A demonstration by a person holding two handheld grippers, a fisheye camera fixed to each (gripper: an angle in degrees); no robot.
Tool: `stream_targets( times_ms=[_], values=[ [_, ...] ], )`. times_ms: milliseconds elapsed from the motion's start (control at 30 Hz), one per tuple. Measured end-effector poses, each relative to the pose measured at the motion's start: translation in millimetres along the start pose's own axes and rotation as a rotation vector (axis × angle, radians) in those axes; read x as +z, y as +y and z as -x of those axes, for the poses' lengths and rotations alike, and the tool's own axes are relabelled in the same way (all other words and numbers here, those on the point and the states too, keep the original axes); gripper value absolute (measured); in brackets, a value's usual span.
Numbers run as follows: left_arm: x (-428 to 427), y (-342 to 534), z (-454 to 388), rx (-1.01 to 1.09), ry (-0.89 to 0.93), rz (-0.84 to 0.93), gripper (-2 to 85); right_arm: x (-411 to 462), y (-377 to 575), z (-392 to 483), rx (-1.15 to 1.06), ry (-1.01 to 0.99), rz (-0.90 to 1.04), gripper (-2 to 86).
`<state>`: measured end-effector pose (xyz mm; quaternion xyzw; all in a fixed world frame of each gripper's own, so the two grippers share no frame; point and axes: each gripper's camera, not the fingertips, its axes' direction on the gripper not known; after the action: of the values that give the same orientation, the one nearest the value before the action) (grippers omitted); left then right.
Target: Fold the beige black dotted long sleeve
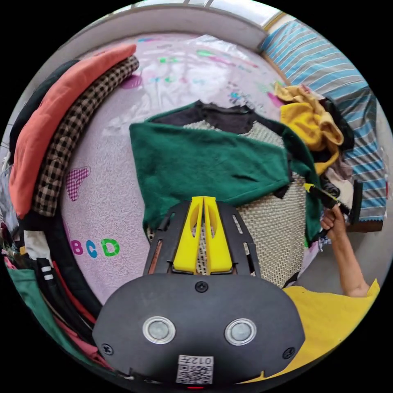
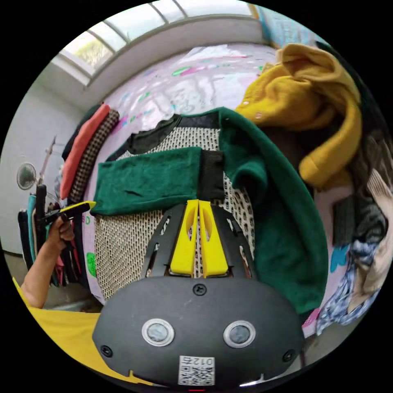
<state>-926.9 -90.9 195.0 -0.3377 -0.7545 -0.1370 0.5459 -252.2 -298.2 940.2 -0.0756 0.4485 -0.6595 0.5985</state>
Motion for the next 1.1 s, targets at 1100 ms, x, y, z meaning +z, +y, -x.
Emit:
stream_targets(
  times_ms=[1100],
  values=[
    [-33.6, 114.7, -39.8, 0.202, 0.175, 0.082, -0.1, -315.7, 66.1, -227.9, -0.022, -0.656, -0.272, 1.8]
  ],
)
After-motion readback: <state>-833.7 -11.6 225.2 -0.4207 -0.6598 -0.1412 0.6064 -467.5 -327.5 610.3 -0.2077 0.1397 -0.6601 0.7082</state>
